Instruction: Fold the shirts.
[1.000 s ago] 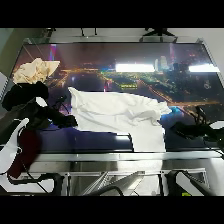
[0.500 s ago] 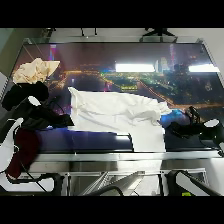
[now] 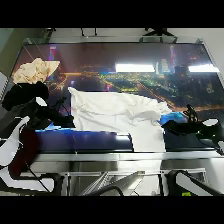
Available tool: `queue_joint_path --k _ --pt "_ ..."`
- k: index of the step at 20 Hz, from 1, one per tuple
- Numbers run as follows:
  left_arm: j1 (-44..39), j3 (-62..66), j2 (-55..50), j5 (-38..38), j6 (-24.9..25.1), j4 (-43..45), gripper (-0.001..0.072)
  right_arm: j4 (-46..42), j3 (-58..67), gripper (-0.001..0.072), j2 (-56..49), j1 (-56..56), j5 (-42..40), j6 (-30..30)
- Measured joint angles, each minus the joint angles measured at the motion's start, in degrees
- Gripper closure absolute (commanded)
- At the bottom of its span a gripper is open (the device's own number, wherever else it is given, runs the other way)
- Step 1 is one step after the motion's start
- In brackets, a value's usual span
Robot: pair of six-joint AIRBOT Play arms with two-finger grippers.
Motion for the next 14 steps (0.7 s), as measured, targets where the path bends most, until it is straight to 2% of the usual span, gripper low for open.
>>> queue_joint_path --k 4,6,7,9,11,14 --pt "2.01 -0.02 1.44 0.79 0.24 0.85 0.0689 2.67 2.16 0.0120 -3.21 2.89 -0.46 -3.76" --pt "2.36 -0.02 1.84 0.74 0.44 0.63 0.0689 3.96 3.91 0.0169 -6.12 5.81 -0.22 -4.79" --pt "2.49 -0.02 2.01 0.66 0.55 0.57 0.0689 4.39 4.70 0.0269 -7.56 7.39 0.31 -5.16" --pt "2.64 -0.02 2.14 0.52 0.87 0.50 0.0689 4.39 5.86 0.0322 -10.14 10.75 2.25 -5.57" --pt "2.71 -0.02 2.23 0.26 1.09 0.42 0.0690 2.64 6.47 0.0688 -11.65 13.51 4.11 -6.25" --pt "2.75 -0.02 2.64 -0.50 1.38 0.04 0.0691 0.94 7.15 0.0694 -12.22 15.39 6.34 -6.25"
